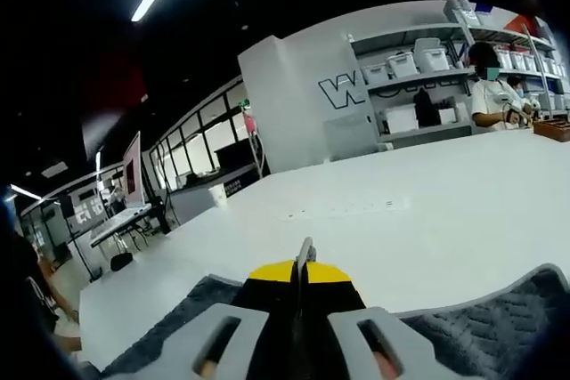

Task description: Open the folded towel by lifting each exposed corner and separating the folded layers until the towel lies flat within the target outline without major curled edges

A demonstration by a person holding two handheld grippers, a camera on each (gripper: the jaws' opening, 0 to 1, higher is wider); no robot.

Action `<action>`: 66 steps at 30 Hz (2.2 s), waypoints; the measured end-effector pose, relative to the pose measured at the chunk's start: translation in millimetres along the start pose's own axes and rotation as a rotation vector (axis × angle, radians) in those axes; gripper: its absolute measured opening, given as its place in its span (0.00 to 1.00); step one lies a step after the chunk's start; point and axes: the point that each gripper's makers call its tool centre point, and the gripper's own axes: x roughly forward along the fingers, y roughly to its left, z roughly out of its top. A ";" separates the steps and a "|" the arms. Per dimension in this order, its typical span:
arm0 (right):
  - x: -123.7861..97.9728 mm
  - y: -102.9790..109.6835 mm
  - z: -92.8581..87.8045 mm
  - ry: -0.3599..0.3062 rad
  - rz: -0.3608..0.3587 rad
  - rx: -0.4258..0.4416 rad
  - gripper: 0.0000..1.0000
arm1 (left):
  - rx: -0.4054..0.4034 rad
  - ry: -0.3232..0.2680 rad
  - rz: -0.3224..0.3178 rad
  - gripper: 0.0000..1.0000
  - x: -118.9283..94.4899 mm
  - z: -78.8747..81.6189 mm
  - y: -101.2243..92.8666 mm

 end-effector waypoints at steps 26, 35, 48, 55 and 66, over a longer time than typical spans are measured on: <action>28.8 12.1 35.4 -0.014 0.042 -0.042 0.00 | -0.071 -0.079 0.029 0.01 -27.3 23.4 19.5; 38.6 11.4 45.8 -0.010 0.047 -0.051 0.00 | -0.078 -0.094 0.044 0.01 -34.6 28.4 23.4; 44.3 29.0 50.6 -0.005 0.072 -0.067 0.00 | -0.071 -0.116 0.052 0.01 -47.5 37.7 26.7; 47.0 37.0 50.4 -0.002 0.081 -0.075 0.00 | -0.080 -0.131 0.052 0.01 -53.1 40.1 30.5; 45.2 51.0 53.7 -0.010 0.097 -0.075 0.00 | -0.115 -0.178 0.036 0.01 -61.6 47.4 32.2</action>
